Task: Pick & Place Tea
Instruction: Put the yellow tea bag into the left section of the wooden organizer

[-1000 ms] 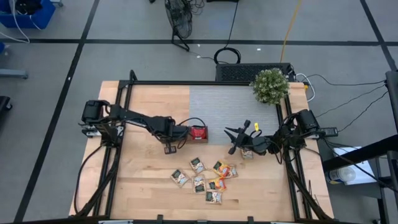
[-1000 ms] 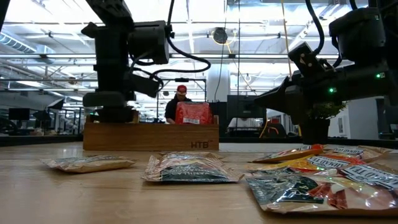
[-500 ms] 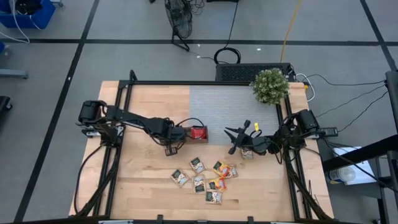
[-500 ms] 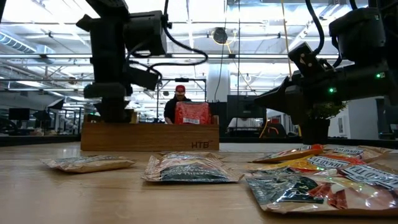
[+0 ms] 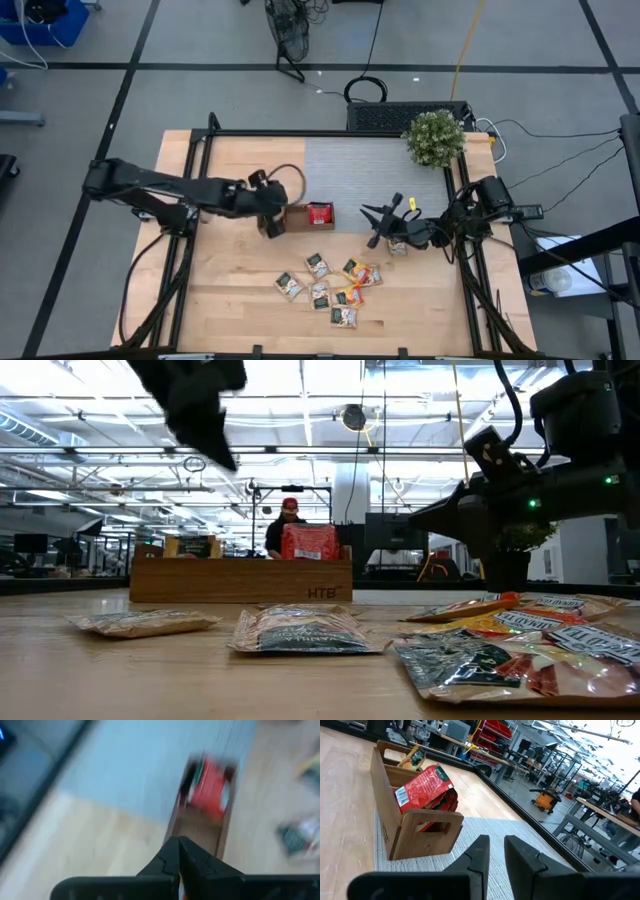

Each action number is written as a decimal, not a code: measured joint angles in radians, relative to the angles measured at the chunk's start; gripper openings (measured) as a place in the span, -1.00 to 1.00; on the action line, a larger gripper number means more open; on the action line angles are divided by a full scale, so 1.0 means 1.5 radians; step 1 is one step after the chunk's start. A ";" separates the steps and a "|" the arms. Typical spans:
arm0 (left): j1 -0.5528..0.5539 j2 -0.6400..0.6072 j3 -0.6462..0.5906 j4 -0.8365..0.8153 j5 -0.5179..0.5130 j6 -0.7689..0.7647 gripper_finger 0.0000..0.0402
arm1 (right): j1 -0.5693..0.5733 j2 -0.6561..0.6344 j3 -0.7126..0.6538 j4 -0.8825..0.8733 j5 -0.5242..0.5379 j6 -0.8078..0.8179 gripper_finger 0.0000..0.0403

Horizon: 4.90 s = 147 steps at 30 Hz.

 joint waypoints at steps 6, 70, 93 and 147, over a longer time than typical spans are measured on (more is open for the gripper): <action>-0.033 -0.093 -0.096 0.226 0.014 0.099 -0.96 | 0.037 -0.004 0.007 -0.024 -0.203 -0.074 -0.78; 0.006 -0.145 -0.252 0.480 0.113 0.142 -0.96 | 0.228 -0.045 0.375 -1.027 -0.198 0.018 -0.47; 0.006 -0.145 -0.252 0.475 0.112 0.140 -0.96 | 0.154 -0.089 0.352 -0.907 -0.194 0.047 -0.84; 0.006 -0.145 -0.314 0.602 0.124 0.011 -0.95 | 0.062 -0.061 0.351 -0.579 -0.011 -0.168 -0.99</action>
